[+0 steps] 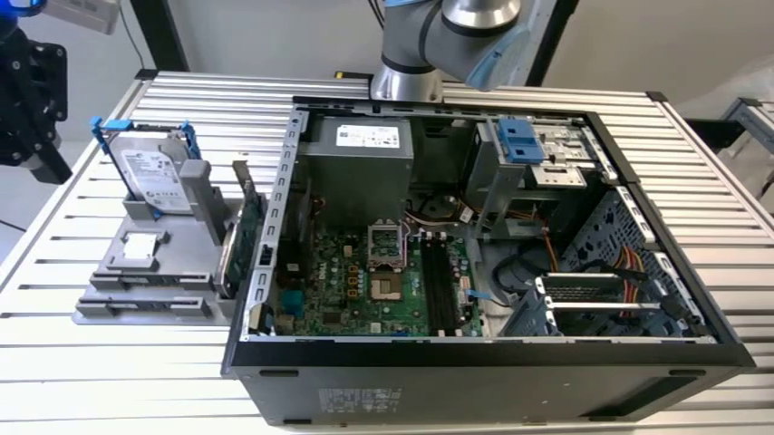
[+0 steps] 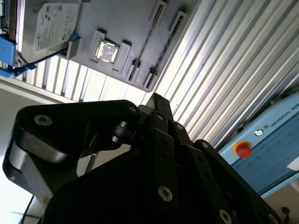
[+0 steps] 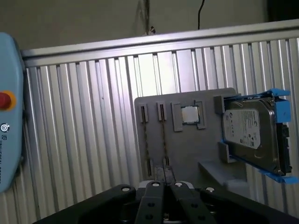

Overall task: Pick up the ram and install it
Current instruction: 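Pick up the ram and move it above insertion slot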

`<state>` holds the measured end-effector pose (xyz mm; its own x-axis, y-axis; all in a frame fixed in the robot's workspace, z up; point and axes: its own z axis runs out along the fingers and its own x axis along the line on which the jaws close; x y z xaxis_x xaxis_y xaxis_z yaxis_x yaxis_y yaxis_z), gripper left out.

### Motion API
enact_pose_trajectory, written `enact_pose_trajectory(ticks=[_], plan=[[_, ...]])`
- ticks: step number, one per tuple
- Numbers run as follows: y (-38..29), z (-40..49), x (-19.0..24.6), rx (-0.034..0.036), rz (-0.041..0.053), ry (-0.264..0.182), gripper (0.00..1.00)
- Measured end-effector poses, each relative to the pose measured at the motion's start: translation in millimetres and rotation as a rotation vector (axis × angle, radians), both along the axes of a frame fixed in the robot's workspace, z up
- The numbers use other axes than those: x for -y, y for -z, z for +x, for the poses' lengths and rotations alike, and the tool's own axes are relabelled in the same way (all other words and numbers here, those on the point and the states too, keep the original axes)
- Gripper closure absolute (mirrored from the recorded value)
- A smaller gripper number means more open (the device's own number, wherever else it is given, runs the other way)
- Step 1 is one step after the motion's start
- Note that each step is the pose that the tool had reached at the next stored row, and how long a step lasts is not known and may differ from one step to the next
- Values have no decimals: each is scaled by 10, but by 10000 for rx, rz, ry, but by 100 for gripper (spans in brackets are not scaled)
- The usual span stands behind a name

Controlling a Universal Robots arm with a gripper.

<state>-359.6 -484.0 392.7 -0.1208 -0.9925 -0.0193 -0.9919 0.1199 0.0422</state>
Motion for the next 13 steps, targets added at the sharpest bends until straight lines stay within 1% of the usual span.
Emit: enact_pose_trajectory(ticks=[3, 11, 13], plan=[[1, 0, 0, 66, -6, -295, 100], [0, 0, 0, 298, -15, -1219, 100], [1, 0, 0, 332, -13, -1412, 100]])
